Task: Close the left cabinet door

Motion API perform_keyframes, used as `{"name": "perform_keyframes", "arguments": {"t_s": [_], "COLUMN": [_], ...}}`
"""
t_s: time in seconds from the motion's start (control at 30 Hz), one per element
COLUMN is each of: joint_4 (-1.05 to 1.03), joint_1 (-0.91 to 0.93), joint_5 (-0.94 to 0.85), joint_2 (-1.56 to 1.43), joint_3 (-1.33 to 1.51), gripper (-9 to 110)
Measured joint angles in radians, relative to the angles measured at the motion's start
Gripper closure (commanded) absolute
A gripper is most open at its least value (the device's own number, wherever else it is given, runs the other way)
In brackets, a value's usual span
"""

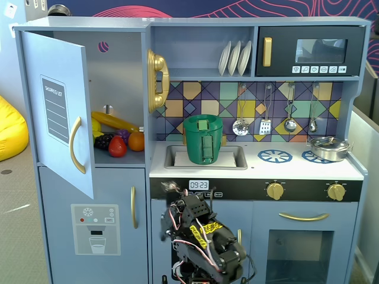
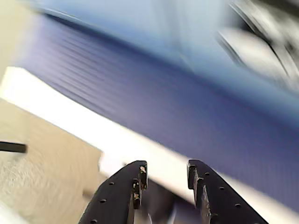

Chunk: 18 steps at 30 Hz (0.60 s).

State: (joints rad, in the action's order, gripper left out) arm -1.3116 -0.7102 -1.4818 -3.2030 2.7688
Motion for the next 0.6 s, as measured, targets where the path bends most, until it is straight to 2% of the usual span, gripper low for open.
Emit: {"name": "perform_keyframes", "arguments": {"t_s": [0.3,0.6], "joint_4": [0.183,0.314], "joint_1": [-0.325,-0.620], "joint_5": [-0.143,-0.252], "joint_2": [0.032,0.199], "joint_3": [-0.244,-0.525], "gripper": [102,102]}}
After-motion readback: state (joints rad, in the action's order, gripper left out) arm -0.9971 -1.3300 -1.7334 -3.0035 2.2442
